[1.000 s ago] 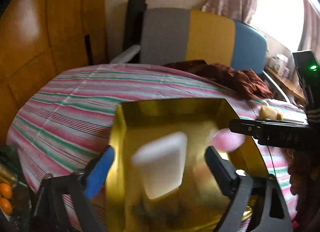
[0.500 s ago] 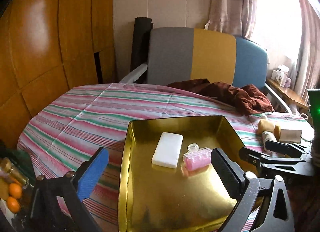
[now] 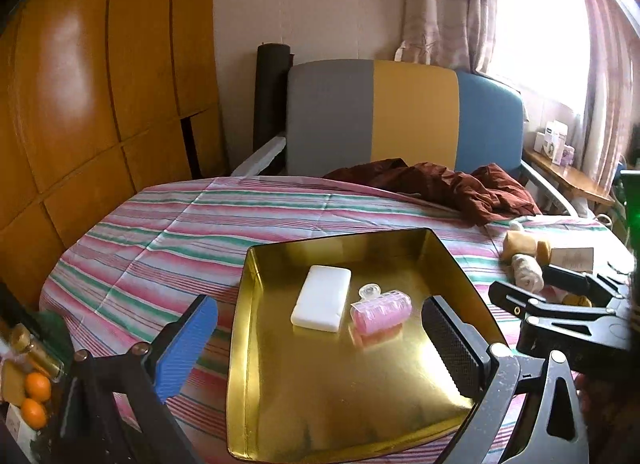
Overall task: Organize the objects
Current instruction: 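Move both grippers back to the item pile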
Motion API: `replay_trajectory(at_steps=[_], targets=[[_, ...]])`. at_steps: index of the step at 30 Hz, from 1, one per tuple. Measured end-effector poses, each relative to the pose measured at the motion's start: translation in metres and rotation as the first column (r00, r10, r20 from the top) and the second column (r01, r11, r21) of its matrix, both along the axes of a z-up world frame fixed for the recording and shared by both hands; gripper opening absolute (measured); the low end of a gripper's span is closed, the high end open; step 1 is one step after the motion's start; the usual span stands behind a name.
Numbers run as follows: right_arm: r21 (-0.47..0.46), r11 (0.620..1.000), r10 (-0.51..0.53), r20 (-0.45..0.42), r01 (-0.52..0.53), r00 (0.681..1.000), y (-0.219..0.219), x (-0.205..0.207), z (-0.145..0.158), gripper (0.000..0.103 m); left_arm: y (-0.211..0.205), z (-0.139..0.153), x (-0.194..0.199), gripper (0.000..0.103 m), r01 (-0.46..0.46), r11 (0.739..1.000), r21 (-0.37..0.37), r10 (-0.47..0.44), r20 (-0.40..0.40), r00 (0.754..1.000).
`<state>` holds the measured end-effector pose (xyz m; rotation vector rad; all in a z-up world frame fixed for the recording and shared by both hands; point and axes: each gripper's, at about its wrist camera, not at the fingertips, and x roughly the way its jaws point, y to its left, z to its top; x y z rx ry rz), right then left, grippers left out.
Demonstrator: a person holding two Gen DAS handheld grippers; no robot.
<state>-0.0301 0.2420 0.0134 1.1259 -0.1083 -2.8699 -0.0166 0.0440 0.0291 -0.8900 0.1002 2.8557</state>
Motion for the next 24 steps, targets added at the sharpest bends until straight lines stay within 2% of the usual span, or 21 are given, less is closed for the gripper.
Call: replay_trajectory(at_steps=[7, 12, 24], targets=[[-0.011, 0.998, -0.066, 0.003, 0.066, 0.998, 0.032, 0.006, -0.002, 0.087, 0.014, -0.003, 0.003, 0.103, 0.04, 0.999, -0.022, -0.04, 0.012, 0.999], [-0.032, 0.988, -0.153, 0.028, 0.154, 0.988, 0.072, 0.013, -0.009, 0.087, 0.028, -0.01, 0.002, 0.103, 0.089, 0.996, -0.022, -0.088, 0.043, 0.995], [-0.062, 0.909, -0.408, 0.069, 0.413, 0.91, 0.203, 0.032, -0.007, 0.087, 0.072, -0.029, -0.001, 0.103, 0.202, 0.979, -0.039, -0.196, 0.114, 0.974]])
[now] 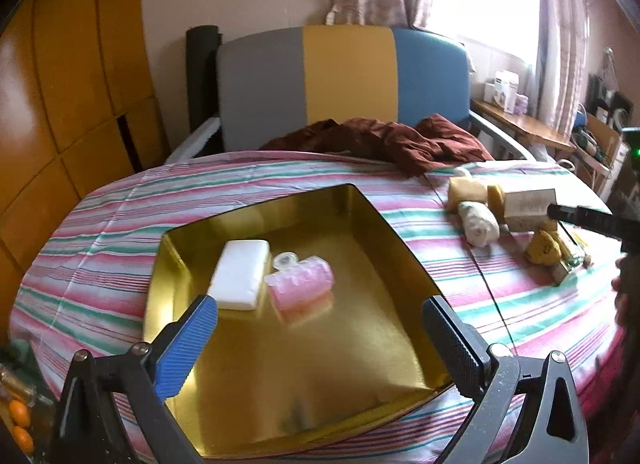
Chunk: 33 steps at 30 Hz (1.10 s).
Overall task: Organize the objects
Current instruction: 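Move both grippers back to the item pile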
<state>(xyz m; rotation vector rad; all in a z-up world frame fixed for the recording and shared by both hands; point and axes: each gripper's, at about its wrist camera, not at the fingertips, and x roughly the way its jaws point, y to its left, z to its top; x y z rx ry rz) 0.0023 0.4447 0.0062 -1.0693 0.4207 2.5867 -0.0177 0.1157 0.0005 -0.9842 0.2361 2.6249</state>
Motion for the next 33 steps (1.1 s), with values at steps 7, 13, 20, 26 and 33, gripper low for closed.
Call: replay_trajectory(at_steps=[7, 13, 20, 26, 33], targets=[[0.002, 0.999, -0.039, 0.054, 0.039, 0.998, 0.046, -0.025, -0.008, 0.089, 0.022, -0.008, -0.004, 0.103, 0.057, 0.998, -0.013, -0.056, 0.032, 0.998], [-0.053, 0.998, -0.034, 0.071, 0.038, 0.997, 0.067, -0.055, -0.019, 0.09, 0.041, -0.012, -0.006, 0.103, 0.097, 0.995, -0.017, -0.096, 0.052, 0.994], [-0.202, 0.975, -0.088, 0.016, 0.089, 0.996, 0.11, -0.065, -0.033, 0.09, 0.067, -0.005, -0.013, 0.103, 0.162, 0.987, 0.0, -0.162, 0.059, 0.985], [-0.272, 0.959, -0.077, 0.022, 0.08, 0.997, 0.118, -0.064, -0.041, 0.09, 0.11, -0.003, -0.035, 0.103, 0.23, 0.972, 0.047, -0.234, 0.112, 0.966], [-0.332, 0.942, -0.051, 0.003, 0.049, 0.999, 0.122, -0.066, -0.043, 0.09, 0.17, -0.02, -0.073, 0.103, 0.269, 0.961, 0.061, -0.276, 0.205, 0.939]])
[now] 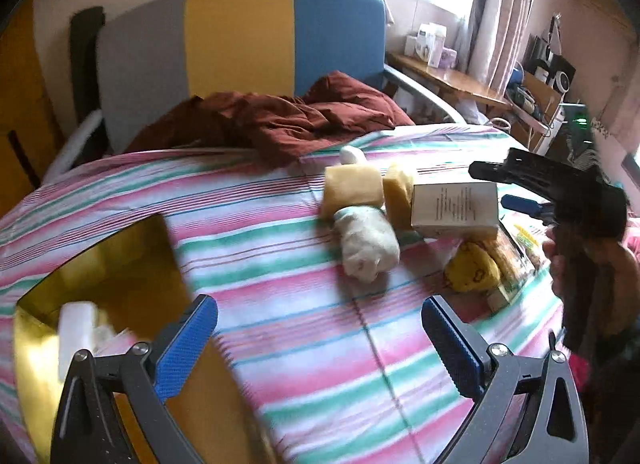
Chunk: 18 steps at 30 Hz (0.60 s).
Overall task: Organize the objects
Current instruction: 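Move both grippers back to the item pile, then grasp the white mitten with the left gripper while the right gripper grasps the white box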
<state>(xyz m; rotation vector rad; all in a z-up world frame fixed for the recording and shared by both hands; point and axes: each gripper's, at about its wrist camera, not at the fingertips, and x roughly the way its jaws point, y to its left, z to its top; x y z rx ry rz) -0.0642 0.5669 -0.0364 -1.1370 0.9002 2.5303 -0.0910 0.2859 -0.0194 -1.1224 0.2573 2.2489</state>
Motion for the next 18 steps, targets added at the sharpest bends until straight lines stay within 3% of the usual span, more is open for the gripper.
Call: replay_trajectory(at_steps=[4, 13, 18], targets=[[-0.035, 0.998, 0.044, 0.009, -0.044, 0.999, -0.003, -0.007, -0.005, 0.09, 0.029, -0.014, -0.023, 0.103, -0.001, 1.0, -0.006, 0.001, 0.056, 0.998], [0.006, 0.994, 0.105, 0.037, -0.105, 0.994, -0.016, -0.017, -0.007, 0.09, 0.084, -0.052, -0.063, 0.101, 0.019, 0.997, -0.074, -0.01, 0.117, 0.993], [0.055, 0.989, 0.135, 0.057, -0.138, 0.989, -0.024, -0.021, -0.007, 0.09, 0.096, -0.069, -0.077, 0.089, 0.033, 0.997, -0.067, -0.02, 0.183, 0.983]])
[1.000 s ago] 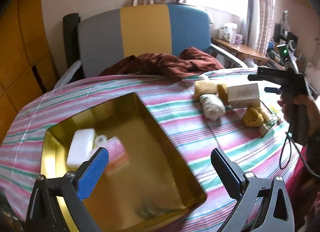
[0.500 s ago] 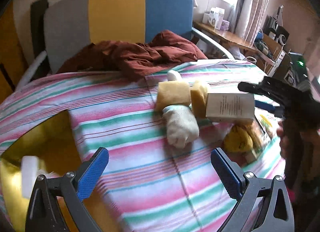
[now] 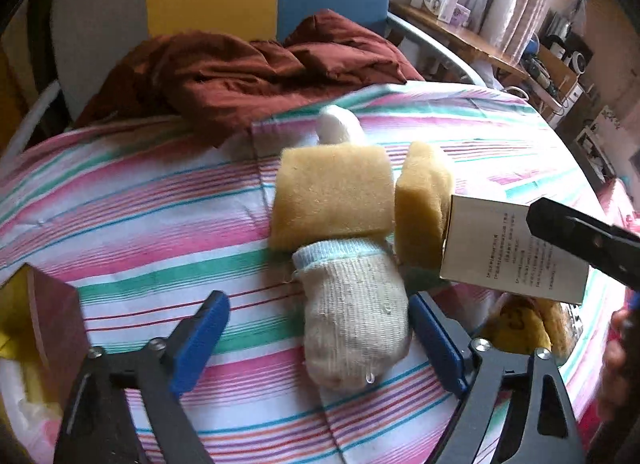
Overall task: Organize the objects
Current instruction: 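Grasp the white mitten with the left gripper while the right gripper grasps the white box, then carry mitten and box to the gold tray and release both grippers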
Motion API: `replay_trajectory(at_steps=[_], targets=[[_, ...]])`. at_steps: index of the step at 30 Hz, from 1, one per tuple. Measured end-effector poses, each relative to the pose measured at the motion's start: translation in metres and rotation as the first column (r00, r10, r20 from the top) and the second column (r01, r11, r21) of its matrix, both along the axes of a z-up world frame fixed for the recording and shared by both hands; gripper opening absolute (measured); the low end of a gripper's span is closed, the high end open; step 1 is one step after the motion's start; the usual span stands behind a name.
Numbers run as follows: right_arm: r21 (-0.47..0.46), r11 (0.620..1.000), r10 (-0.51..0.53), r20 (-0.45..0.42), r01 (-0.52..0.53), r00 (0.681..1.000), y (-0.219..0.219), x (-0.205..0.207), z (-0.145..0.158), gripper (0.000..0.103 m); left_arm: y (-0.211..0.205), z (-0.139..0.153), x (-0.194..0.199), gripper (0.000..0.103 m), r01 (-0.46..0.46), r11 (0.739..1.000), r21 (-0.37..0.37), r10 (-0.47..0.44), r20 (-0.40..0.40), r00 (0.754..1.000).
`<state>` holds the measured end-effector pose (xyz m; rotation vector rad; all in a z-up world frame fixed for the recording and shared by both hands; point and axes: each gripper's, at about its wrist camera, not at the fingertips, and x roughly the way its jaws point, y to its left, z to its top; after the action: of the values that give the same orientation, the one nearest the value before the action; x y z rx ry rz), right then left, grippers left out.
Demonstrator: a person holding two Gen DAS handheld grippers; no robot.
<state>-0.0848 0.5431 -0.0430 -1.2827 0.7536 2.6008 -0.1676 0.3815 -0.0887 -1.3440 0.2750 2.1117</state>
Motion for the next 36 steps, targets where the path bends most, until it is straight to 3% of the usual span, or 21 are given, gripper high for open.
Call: replay_trajectory(at_steps=[3, 5, 6, 9, 15, 18, 23, 32, 36], targets=[[0.048, 0.999, 0.022, 0.02, -0.023, 1.0, -0.007, -0.001, -0.001, 0.087, 0.002, -0.003, 0.002, 0.074, 0.021, 0.999, 0.033, -0.022, 0.035, 0.999], [0.093, 0.995, 0.042, 0.037, -0.045, 0.998, -0.012, -0.002, -0.002, 0.072, 0.003, -0.001, 0.008, 0.059, 0.051, 0.997, 0.057, -0.053, 0.037, 0.998], [0.104, 0.993, 0.057, 0.037, -0.06, 0.998, -0.014, -0.002, -0.001, 0.072, 0.003, 0.001, 0.011, 0.053, 0.064, 0.996, 0.06, -0.066, 0.028, 0.997], [0.15, 0.983, 0.105, 0.02, -0.106, 0.994, -0.023, 0.0, 0.004, 0.066, 0.0, 0.005, 0.023, 0.052, 0.08, 0.996, 0.036, -0.08, -0.021, 0.997], [0.137, 0.979, 0.158, -0.028, -0.153, 0.987, -0.03, 0.005, 0.013, 0.055, -0.03, 0.016, 0.043, 0.051, 0.053, 0.995, 0.08, -0.05, -0.034, 0.998], [0.119, 0.959, 0.265, -0.06, -0.257, 0.962, -0.046, 0.009, 0.018, 0.053, -0.045, 0.023, 0.051, 0.052, 0.038, 0.994, 0.099, -0.035, -0.03, 0.999], [0.133, 0.92, 0.372, -0.001, -0.368, 0.928, -0.074, 0.004, 0.009, 0.053, -0.07, 0.034, 0.066, 0.052, 0.014, 0.993, 0.117, -0.011, -0.033, 0.999], [0.131, 0.919, 0.365, 0.064, -0.371, 0.929, -0.078, -0.002, -0.006, 0.054, -0.103, 0.054, 0.09, 0.052, -0.003, 0.988, 0.153, 0.012, -0.058, 0.998], [0.174, 0.906, 0.375, 0.095, -0.387, 0.922, -0.086, -0.004, -0.011, 0.052, -0.114, 0.059, 0.096, 0.052, -0.005, 0.987, 0.161, 0.016, -0.069, 0.997]])
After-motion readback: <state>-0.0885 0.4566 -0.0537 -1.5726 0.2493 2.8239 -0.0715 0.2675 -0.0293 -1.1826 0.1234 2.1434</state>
